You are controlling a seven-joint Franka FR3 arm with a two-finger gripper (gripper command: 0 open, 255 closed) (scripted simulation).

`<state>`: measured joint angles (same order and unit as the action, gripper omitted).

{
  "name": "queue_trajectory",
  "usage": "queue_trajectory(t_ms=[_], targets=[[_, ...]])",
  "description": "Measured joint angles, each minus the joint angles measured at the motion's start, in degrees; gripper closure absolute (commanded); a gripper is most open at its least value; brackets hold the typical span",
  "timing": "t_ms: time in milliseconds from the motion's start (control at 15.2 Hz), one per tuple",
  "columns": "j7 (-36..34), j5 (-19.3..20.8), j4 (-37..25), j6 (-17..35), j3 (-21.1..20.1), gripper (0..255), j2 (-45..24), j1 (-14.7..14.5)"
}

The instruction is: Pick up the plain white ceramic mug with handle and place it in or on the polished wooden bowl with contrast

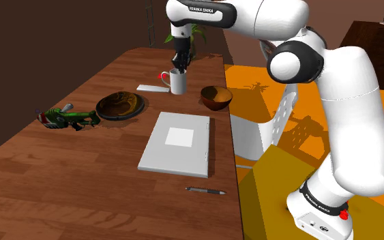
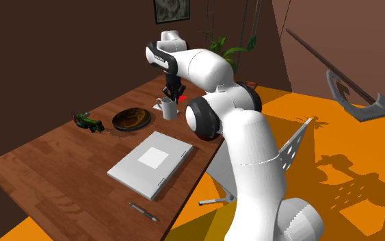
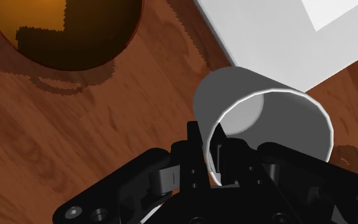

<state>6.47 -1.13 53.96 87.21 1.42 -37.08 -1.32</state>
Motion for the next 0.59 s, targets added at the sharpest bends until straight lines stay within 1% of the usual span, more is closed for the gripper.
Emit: queue_trajectory(t_ms=[132, 198, 264, 396, 462, 528, 594], targets=[[0.09, -0.01, -2.73, -2.00, 0.02, 255, -0.74, 0.13], [0.05, -0.03, -5.25, -3.51, 0.01, 255, -1.73, 0.15], [0.05, -0.03, -6.06, -4.30, 0.01, 255, -1.77, 0.16], [-0.02, -0.06, -10.51, -6.94, -0.02, 255, -3.55, 0.21], [0.42, -0.05, -8.47, -6.42, 0.06, 255, -2.12, 0.53], [1.19, -0.05, -4.49, -5.09, 0.23, 255, 0.51, 1.12], [2.03, -0.05, -2.40, -4.50, 0.42, 255, 2.07, 1.78]])
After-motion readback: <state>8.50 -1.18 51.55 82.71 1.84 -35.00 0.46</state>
